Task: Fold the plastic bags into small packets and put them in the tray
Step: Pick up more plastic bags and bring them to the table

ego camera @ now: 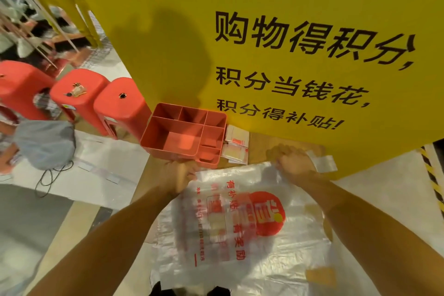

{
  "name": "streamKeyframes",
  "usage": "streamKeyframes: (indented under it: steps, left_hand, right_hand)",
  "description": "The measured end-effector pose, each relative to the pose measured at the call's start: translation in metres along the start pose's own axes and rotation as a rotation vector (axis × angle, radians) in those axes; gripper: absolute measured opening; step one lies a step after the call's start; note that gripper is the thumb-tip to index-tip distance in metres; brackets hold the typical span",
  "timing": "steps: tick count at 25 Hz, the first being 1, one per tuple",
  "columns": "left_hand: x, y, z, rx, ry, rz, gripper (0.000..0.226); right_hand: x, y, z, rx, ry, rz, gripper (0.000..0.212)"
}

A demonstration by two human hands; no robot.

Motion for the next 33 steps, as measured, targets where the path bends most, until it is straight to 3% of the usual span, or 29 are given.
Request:
streamKeyframes:
  steps: [2, 7, 11, 17, 21, 24, 28, 33]
  left_hand:
    - [0.000, -0.003, -0.011, 0.019, 0.057, -0.067, 0.012]
    - [-0.008, 0.003, -0.007, 0.006, 0.067, 0.076, 0.022]
    - [-0.014, -0.001, -0.015, -0.006, 0.139, 0.095, 0.024]
    - [-0.025, 0.015, -0.011, 0.001, 0.069, 0.111, 0.032]
    - [-0.034, 0.088, 0.030, 0.110, 0.007, 0.154, 0.028]
    - [-0.025, 0.151, 0.046, 0.218, 0.028, 0.157, 0.054]
    - [-0.026, 0.253, 0.050, 0.362, 0.122, 0.104, 0.055]
    - [-0.060, 0.385, 0.014, 0.408, 0.292, 0.155, 0.061]
  right_hand:
    - [0.001, 0.003, 0.001, 0.055, -0.008, 0.030, 0.050]
    - [-0.002, 0.010, 0.010, 0.172, -0.043, 0.111, 0.048]
    - [-0.006, 0.010, 0.017, 0.220, -0.117, 0.116, 0.042]
    - [-0.030, 0.037, 0.007, 0.237, -0.133, 0.115, 0.049]
    - [-0.054, 0.098, -0.021, 0.264, -0.093, 0.116, 0.053]
    - [-0.069, 0.168, -0.050, 0.214, -0.020, 0.140, 0.053]
    - [-0.084, 0.278, -0.087, 0.162, 0.049, 0.192, 0.054]
    - [-0.089, 0.425, -0.157, 0.089, 0.136, 0.327, 0.053]
Point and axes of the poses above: each hand's wrist, its own x-axis towards the middle knuckle, its own y-axis out of the back of the hand, z = x × y, the point moved 10 cm from there along x, towards the middle knuckle, and after that the axes turned 4 degrees about -z, right-handed, at the moved point
